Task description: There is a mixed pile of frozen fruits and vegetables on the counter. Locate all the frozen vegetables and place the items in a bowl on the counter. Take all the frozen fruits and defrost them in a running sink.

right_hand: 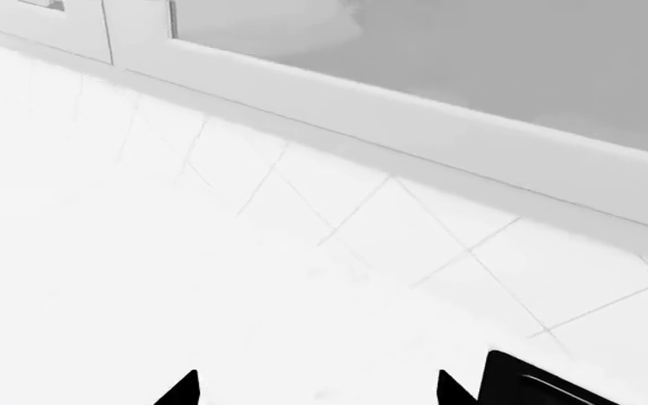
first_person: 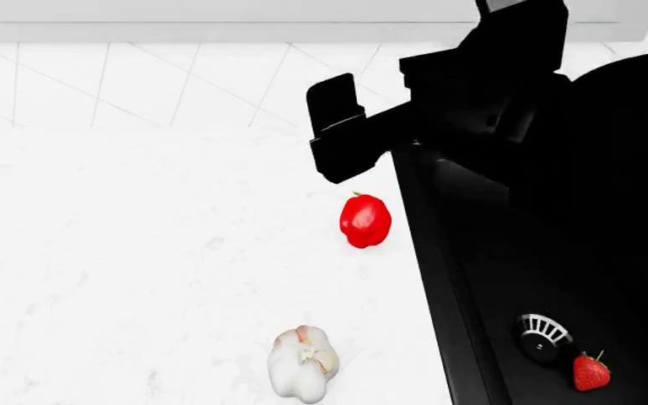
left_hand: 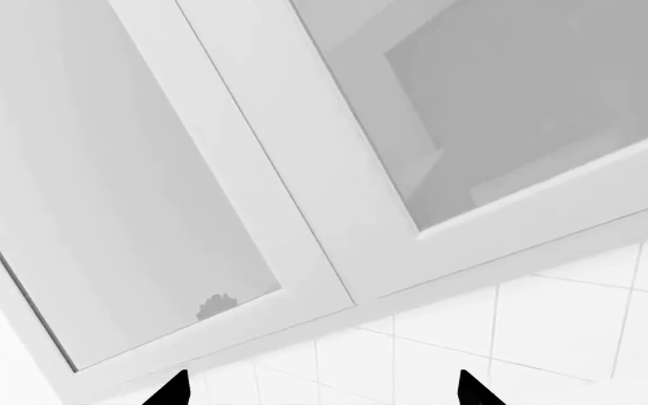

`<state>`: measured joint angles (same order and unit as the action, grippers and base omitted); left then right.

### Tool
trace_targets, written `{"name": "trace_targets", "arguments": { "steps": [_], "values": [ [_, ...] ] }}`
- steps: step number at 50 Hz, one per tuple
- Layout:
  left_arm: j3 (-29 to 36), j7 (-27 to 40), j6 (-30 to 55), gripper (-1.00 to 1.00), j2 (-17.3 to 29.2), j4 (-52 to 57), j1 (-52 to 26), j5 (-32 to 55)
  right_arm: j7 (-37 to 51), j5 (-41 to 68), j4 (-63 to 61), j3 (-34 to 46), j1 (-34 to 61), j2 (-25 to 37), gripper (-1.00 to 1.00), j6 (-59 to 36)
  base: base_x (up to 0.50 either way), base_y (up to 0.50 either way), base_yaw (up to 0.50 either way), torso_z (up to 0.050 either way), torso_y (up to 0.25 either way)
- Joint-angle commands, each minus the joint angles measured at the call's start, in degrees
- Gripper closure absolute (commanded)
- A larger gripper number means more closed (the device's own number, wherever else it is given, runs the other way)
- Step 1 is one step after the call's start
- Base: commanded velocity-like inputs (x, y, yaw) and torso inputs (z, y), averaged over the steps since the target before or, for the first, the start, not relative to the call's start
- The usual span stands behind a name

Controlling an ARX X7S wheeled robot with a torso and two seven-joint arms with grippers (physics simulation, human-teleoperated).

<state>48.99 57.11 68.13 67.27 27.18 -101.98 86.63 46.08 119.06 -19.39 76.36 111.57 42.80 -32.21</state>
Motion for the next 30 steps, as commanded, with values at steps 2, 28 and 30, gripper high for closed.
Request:
{"name": "trace_targets", "arguments": {
  "steps": [2, 28, 30],
  "values": [
    [0.0, 0.0, -0.1, -1.00, 0.1, 0.0, 0.3, -0.1, -2.0, 1.4, -0.7, 0.6, -2.8, 0.1, -1.00, -0.1, 0.00, 0.00, 0.00, 0.000, 0.000],
    [-0.2, 0.1, -0.2, -1.00, 0.4, 0.2, 0.7, 0.1, -3.0, 2.0, -2.2, 0.1, -4.9, 0.7, -1.00, 0.5, 0.00, 0.00, 0.00, 0.000, 0.000],
    [-0.2, 0.1, -0.2, -1.00, 0.5, 0.2, 0.7, 0.1, -3.0, 2.0, -2.4, 0.1, -5.1, 0.8, -1.00, 0.6, 0.00, 0.00, 0.00, 0.000, 0.000]
  ]
}}
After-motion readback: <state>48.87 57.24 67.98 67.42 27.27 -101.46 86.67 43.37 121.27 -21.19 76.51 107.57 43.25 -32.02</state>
